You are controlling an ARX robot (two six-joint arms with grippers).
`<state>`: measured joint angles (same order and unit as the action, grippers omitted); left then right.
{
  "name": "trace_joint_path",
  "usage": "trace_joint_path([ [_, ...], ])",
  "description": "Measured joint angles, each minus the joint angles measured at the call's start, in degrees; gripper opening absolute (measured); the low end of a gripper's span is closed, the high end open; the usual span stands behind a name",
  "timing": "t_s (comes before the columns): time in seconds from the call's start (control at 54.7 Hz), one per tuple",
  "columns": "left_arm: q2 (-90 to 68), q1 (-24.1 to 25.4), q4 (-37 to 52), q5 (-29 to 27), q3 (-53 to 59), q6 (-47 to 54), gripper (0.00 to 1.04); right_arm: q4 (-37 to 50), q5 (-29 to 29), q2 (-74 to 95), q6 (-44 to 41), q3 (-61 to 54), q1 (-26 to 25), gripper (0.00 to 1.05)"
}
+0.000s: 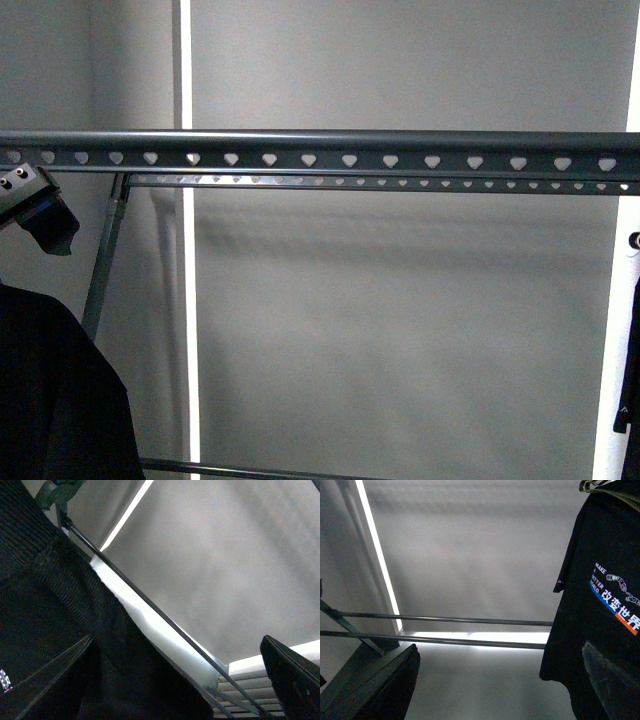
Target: Hang clothes on hanger
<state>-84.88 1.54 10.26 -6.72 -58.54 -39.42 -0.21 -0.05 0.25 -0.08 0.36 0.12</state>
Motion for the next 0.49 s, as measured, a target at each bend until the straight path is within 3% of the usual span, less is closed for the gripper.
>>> trace_joint_path([
  [0.055, -1.57, 0.44, -0.76, -1.14, -1.49, -0.11, 0.95, 0.00, -0.02, 0.00, 0.00, 0.00, 0.00, 0.97],
  [0.329, -3.48, 1.64, -3.28, 0.76, -3.26, -0.09, 0.39, 0.00, -0.02, 0.00, 0.00, 0.00, 0.00, 0.97],
  [0.42, -2.97, 2.03, -3.41, 1.97, -2.51, 0.00, 0.24, 0.00, 0.00, 0.00, 0.00, 0.00, 0.00, 0.97],
  [0.493, -2.62, 2.49, -3.78, 3.15, -1.86, -0.96, 0.18, 0.00, 0.00, 0.00, 0.00, 0.00, 0.00, 0.97],
])
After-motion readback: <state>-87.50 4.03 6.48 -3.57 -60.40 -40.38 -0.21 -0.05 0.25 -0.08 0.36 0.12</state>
